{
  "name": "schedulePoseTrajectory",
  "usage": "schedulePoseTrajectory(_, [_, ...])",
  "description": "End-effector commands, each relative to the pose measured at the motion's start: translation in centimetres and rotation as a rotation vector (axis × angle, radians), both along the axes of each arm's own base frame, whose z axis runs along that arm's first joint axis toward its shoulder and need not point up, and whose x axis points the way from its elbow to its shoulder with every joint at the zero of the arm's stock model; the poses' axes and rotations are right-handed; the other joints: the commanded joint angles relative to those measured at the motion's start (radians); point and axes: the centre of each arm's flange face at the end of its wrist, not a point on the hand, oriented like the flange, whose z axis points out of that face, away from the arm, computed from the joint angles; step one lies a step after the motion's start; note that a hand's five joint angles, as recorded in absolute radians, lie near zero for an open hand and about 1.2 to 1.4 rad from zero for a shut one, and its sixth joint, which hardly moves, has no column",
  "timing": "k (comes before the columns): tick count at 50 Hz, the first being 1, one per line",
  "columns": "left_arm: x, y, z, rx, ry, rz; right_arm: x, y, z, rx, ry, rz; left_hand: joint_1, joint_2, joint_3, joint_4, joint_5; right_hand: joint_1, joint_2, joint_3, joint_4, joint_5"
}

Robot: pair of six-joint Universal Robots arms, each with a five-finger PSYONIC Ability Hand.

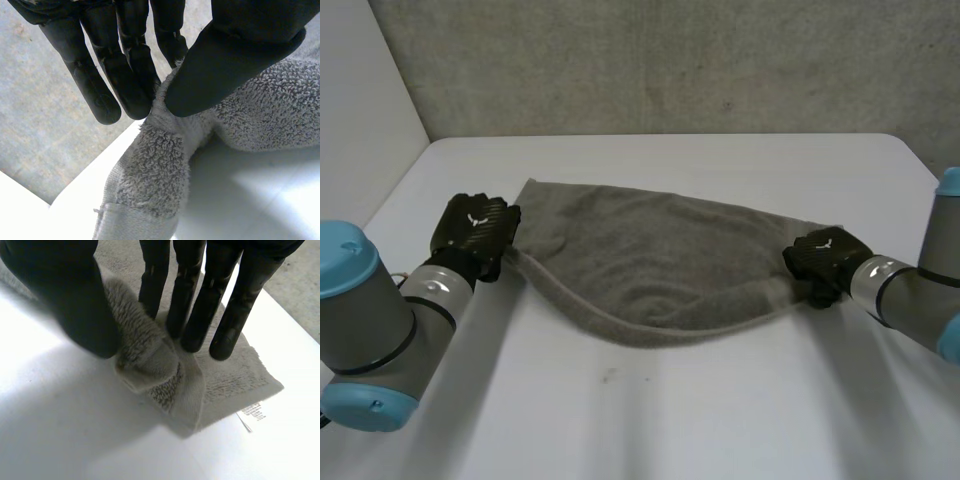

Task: Fold the towel.

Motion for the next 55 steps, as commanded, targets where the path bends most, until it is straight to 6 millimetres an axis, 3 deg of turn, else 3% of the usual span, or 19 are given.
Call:
schedulePoseTrajectory(1, [-0.1, 0.4, 1.5, -0.018, 0.011, -0.005, -1.2, 1.0, 1.0, -0.015, -0.02, -0.019, 0.223, 0.178, 0.179, 0.179, 0.189, -0.173, -0.176, -0.186, -0.188, -0.187])
schedulePoseTrajectory(6, [-0.7, 1.1, 3.0, -0.05, 0.025, -0.027, -1.2, 1.8, 0.2, -0.017, -0.046, -0.009, 0.223, 0.178, 0.179, 0.179, 0.189, -0.179, -0.182, -0.192, -0.194, -0.193])
schedulePoseTrajectory(19, [-2.4, 2.4, 6.5, -0.08, 0.126, -0.084, -0.3, 4.4, 1.6, -0.027, -0.152, -0.018, 0.223, 0.178, 0.179, 0.179, 0.189, -0.232, -0.235, -0.245, -0.247, -0.246])
schedulePoseTrajectory(26, [-2.4, 2.6, 9.2, -0.061, 0.223, -0.086, 3.1, 7.0, 2.2, 0.062, -0.312, 0.016, 0.223, 0.178, 0.179, 0.179, 0.189, -0.454, -0.457, -0.467, -0.469, -0.469])
schedulePoseTrajectory(33, [-2.5, 2.4, 11.3, -0.103, 0.273, -0.087, 6.6, 8.7, 3.2, 0.141, -0.485, 0.055, 0.223, 0.178, 0.179, 0.179, 0.189, -0.478, -0.481, -0.491, -0.494, -0.493])
schedulePoseTrajectory(38, [-2.6, 2.5, 12.9, -0.12, 0.321, -0.093, 10.1, 9.9, 2.6, 0.231, -0.612, 0.101, 0.223, 0.178, 0.179, 0.179, 0.189, -0.472, -0.476, -0.486, -0.488, -0.487])
schedulePoseTrajectory(41, [-2.6, 2.6, 13.0, -0.12, 0.328, -0.095, 11.2, 10.4, 2.4, 0.241, -0.63, 0.124, 0.223, 0.178, 0.179, 0.179, 0.189, -0.464, -0.467, -0.477, -0.479, -0.478])
schedulePoseTrajectory(43, [-2.6, 2.8, 13.3, -0.121, 0.34, -0.097, 12.8, 10.7, 1.5, 0.249, -0.634, 0.149, 0.223, 0.178, 0.179, 0.179, 0.189, -0.417, -0.42, -0.43, -0.432, -0.432])
schedulePoseTrajectory(47, [-2.5, 2.7, 13.3, -0.12, 0.341, -0.09, 13.2, 10.1, 0.4, 0.25, -0.62, 0.123, 0.223, 0.178, 0.179, 0.179, 0.189, -0.287, -0.291, -0.3, -0.303, -0.302])
schedulePoseTrajectory(49, [-2.3, 2.6, 13.1, -0.117, 0.339, -0.082, 12.7, 9.5, -0.3, 0.214, -0.596, 0.057, 0.223, 0.178, 0.179, 0.179, 0.189, -0.08, -0.083, -0.093, -0.095, -0.095])
schedulePoseTrajectory(55, [-1.4, 2.0, 12.4, -0.102, 0.325, -0.049, 11.0, 8.0, -0.6, 0.132, -0.567, -0.038, 0.223, 0.178, 0.179, 0.179, 0.189, 0.077, 0.074, 0.064, 0.061, 0.062])
